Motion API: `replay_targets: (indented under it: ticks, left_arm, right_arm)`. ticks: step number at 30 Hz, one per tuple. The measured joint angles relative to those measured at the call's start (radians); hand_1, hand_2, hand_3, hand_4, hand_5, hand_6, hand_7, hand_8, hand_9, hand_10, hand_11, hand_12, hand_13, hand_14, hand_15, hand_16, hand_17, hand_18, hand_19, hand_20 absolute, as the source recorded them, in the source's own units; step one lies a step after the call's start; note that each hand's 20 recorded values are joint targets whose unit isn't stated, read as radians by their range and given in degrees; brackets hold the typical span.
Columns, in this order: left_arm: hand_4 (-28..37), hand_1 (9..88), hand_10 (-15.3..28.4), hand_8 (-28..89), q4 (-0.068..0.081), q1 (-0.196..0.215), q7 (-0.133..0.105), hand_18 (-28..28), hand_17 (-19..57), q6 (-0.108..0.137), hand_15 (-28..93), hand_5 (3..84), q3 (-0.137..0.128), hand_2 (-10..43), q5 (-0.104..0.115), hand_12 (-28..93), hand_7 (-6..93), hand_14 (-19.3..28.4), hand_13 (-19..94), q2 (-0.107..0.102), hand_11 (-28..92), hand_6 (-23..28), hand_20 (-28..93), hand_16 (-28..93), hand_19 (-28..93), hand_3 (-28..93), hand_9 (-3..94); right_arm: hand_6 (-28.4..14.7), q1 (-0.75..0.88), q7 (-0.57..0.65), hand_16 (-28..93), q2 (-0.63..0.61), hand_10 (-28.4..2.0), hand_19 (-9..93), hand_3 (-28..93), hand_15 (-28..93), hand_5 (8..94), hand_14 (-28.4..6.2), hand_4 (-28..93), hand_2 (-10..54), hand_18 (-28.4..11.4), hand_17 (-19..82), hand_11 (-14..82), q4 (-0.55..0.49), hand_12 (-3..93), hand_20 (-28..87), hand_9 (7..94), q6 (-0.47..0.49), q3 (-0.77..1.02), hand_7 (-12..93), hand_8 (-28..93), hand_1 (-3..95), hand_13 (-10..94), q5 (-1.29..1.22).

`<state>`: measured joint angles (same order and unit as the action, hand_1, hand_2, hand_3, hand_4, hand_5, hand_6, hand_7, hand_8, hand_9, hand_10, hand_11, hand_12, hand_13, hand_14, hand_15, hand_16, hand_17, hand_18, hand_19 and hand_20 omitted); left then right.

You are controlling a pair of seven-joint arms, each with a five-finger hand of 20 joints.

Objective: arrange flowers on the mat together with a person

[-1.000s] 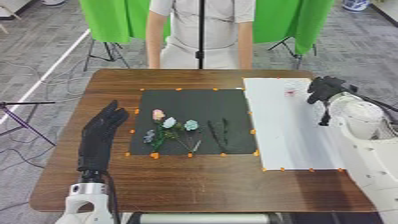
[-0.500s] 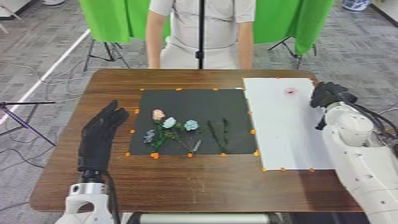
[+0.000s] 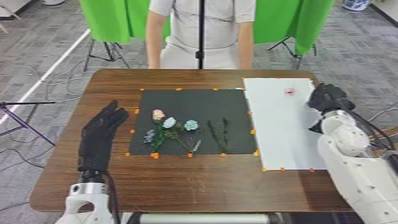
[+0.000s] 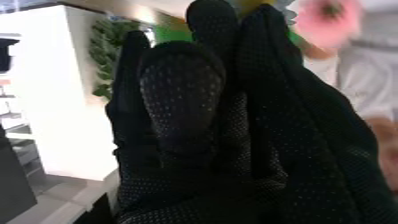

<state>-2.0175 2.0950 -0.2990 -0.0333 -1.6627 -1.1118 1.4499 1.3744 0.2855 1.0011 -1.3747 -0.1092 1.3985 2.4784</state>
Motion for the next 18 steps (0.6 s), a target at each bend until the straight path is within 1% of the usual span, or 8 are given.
replay_targets:
  ticks: [5,7,10,13,18]
  left_arm:
    - [-19.6,25.2,12.3,-6,-0.001,0.001,0.000,8.9,7.4,0.000,11,44.0,0.000,-6.5,0.002,17,6.5,14.8,37,-0.001,14,4.1,18,3,2,67,42.7]
    - [-19.6,25.2,12.4,-5,-0.001,0.001,0.001,8.9,7.4,0.000,11,44.0,0.000,-6.4,0.002,17,6.6,14.8,37,-0.001,14,4.1,18,3,2,67,42.7]
    - [-19.6,25.2,12.3,-5,-0.001,0.001,0.002,8.9,7.4,-0.001,11,44.0,0.000,-6.5,0.001,17,6.6,14.9,37,-0.001,14,4.1,18,3,2,67,42.7]
    - [-19.6,25.1,12.3,-6,-0.001,-0.001,0.002,8.9,7.4,-0.002,11,44.0,0.001,-6.5,0.000,17,6.6,15.0,37,-0.001,14,4.1,18,3,2,68,42.7]
    - [-19.7,25.2,12.4,-6,0.000,-0.002,0.004,9.0,7.4,-0.002,11,44.0,0.001,-6.4,0.000,17,6.6,14.9,37,-0.001,14,4.1,18,3,2,67,42.6]
  right_arm:
    - [4.8,0.029,-0.017,33,-0.085,-6.5,55,57,52,84.5,-3.1,-26,-9.5,-13.9,38,7.7,-0.208,34.8,42,93.7,0.004,-0.030,20,4,64.7,88,-0.142]
    - [4.8,0.021,-0.041,33,-0.119,-6.5,55,57,52,84.5,-3.1,-26,-9.5,-13.8,38,7.6,-0.281,34.8,42,93.7,0.024,-0.053,20,4,64.6,88,-0.166]
    - [5.1,-0.018,-0.076,34,-0.152,-6.5,54,57,53,84.4,-3.0,-26,-9.5,-13.7,38,7.5,-0.363,34.9,42,93.7,0.073,-0.109,20,4,64.4,88,-0.175]
    - [5.3,-0.074,-0.107,34,-0.155,-6.4,54,57,53,84.4,-2.9,-26,-9.5,-13.7,38,7.1,-0.409,34.9,42,93.7,0.117,-0.187,20,4,64.4,87,-0.174]
    - [5.4,-0.150,-0.168,34,-0.134,-6.5,54,57,53,84.3,-2.9,-26,-9.5,-13.6,38,6.9,-0.409,34.9,42,93.7,0.135,-0.340,20,4,64.4,87,-0.145]
